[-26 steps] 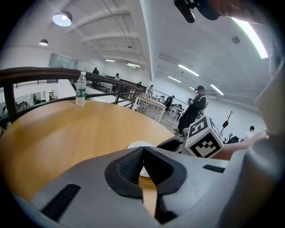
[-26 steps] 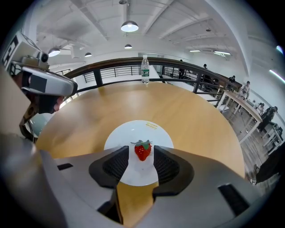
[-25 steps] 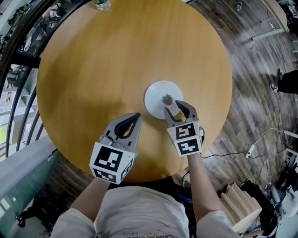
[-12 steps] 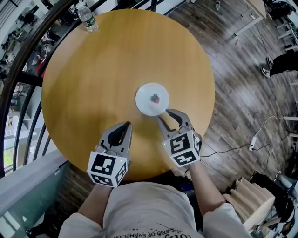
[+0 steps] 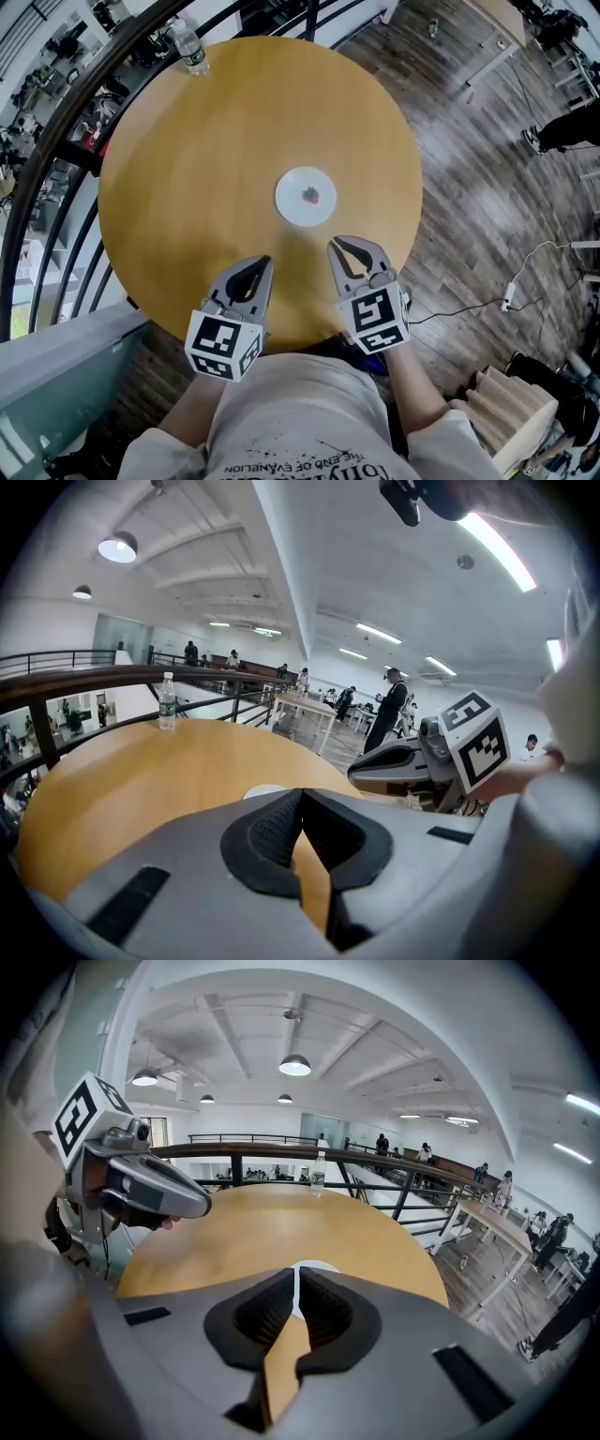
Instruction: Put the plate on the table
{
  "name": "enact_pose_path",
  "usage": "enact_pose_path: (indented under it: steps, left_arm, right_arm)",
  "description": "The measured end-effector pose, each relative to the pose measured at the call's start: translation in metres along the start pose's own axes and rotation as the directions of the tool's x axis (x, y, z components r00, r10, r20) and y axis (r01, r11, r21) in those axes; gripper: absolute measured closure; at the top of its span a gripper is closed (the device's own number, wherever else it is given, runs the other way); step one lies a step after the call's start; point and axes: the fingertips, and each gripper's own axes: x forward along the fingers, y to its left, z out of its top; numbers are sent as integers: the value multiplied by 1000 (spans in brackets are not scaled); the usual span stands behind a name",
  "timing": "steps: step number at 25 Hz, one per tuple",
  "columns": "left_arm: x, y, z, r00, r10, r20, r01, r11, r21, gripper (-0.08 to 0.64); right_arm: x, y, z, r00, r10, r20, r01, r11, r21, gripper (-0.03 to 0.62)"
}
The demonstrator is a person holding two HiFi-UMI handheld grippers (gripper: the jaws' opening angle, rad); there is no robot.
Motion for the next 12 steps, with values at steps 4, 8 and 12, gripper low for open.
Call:
enact_pose_path:
  steps: [4,8,12]
  left_arm:
    - [-15,-4,6,1000,1,13,-1,1000,20,537]
    - [-26,-5,9,1000,12,21,-12,1000,26,537]
    - [-33,-7,14,999,12,36,-12,1000,18,537]
  right_arm:
    - [-19,8,7,1000,0,30,-1,1000,31,560]
    - [-34,12,6,999,11,52,-16,993,114,566]
    - [-41,11,7,998,10,57,-18,989,148,568]
